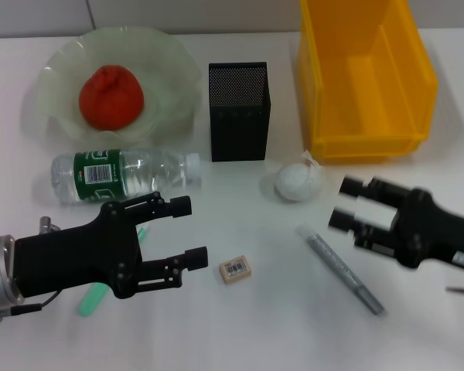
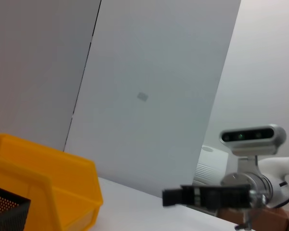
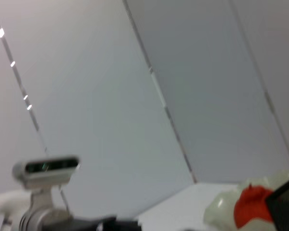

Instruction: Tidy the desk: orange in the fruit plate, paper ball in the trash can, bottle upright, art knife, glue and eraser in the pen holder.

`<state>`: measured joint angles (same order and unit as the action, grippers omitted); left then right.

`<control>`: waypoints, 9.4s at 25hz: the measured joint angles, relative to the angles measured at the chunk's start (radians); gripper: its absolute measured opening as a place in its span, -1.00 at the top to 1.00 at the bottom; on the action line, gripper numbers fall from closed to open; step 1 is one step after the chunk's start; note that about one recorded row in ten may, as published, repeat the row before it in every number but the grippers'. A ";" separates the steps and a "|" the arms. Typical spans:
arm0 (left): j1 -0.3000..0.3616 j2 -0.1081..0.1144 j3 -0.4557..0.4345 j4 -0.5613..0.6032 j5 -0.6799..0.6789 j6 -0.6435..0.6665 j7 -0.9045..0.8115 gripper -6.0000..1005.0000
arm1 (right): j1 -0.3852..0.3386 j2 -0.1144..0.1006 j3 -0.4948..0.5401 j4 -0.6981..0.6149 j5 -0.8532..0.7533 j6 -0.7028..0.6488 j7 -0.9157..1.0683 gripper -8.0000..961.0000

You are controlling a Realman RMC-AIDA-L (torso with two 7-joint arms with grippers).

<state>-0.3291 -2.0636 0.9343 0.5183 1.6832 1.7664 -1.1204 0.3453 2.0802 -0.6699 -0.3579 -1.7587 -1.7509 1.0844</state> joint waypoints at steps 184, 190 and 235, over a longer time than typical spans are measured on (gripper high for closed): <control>-0.011 0.000 -0.128 -0.024 -0.007 -0.088 0.005 -0.56 | 0.090 0.003 -0.397 -0.062 0.378 0.249 -0.034 -0.42; -0.018 -0.001 -0.129 -0.019 -0.006 -0.095 -0.006 -0.56 | 0.089 0.004 -0.437 -0.043 0.378 0.258 -0.053 -0.42; -0.411 -0.014 0.381 0.593 0.803 -0.356 -0.855 -0.48 | 0.082 0.009 -0.540 0.106 0.391 0.350 -0.127 -0.41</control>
<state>-0.7401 -2.0777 1.3156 1.1112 2.4862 1.4103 -1.9758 0.4274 2.0893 -1.2101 -0.2516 -1.3679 -1.4013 0.9575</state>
